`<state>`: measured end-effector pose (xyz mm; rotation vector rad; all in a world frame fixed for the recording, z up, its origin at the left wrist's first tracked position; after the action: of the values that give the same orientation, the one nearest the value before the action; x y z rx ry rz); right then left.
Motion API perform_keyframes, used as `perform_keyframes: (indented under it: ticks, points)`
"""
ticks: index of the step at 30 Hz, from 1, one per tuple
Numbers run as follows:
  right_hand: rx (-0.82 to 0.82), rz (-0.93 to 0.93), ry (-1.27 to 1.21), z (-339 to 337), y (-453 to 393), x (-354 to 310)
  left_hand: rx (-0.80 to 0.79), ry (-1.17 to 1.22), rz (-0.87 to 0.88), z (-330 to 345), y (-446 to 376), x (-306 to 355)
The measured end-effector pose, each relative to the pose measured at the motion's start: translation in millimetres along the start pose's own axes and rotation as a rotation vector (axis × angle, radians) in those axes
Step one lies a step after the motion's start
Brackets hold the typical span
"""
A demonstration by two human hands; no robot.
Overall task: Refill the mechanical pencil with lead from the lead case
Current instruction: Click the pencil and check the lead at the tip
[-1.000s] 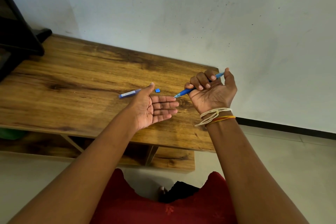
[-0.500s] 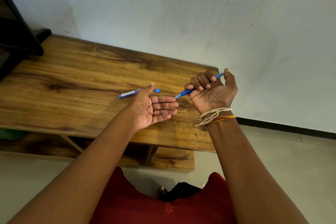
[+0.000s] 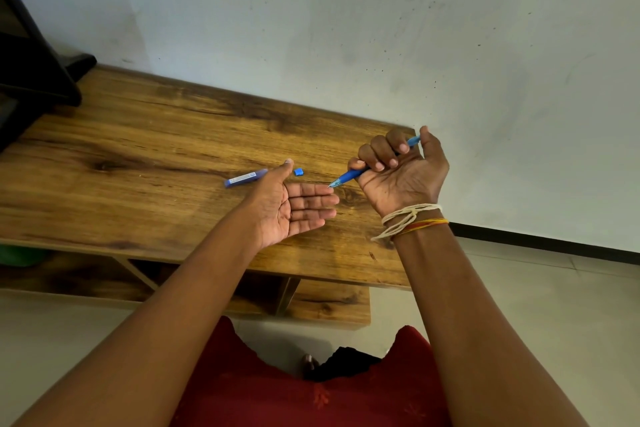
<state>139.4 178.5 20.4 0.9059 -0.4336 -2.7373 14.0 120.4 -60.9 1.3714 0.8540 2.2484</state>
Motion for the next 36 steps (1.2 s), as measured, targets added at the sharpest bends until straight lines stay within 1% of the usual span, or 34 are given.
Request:
perform_keyframes:
  ticks: [11, 20, 26, 36]
  points:
    - [-0.004, -0.004, -0.013, -0.4, 1.5, -0.8, -0.01, -0.011, 0.002, 1.8, -0.3, -1.1]
    - [0.032, -0.01, -0.022, -3.0, 2.0, -1.4, -0.015, -0.006, 0.005, 3.3, 1.8, -1.3]
    - [0.043, -0.014, -0.044, -6.7, 0.0, -4.7, -0.031, 0.056, -0.011, 7.0, 5.6, 1.3]
    - [0.071, -0.019, -0.082, -10.8, -1.6, -4.9, -0.063, 0.088, -0.026, 8.8, 5.3, 0.7]
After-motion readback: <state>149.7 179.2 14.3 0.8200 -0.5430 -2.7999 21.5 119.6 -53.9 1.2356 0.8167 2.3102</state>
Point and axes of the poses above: each hand's wrist, its own y-axis away from the middle knuckle, its own z-axis out of the palm, x = y × z, the point moved 7 cm from there along -y, towards the middle knuckle, and after that the axes turned 15 degrees about x, right-handed, at the moved point
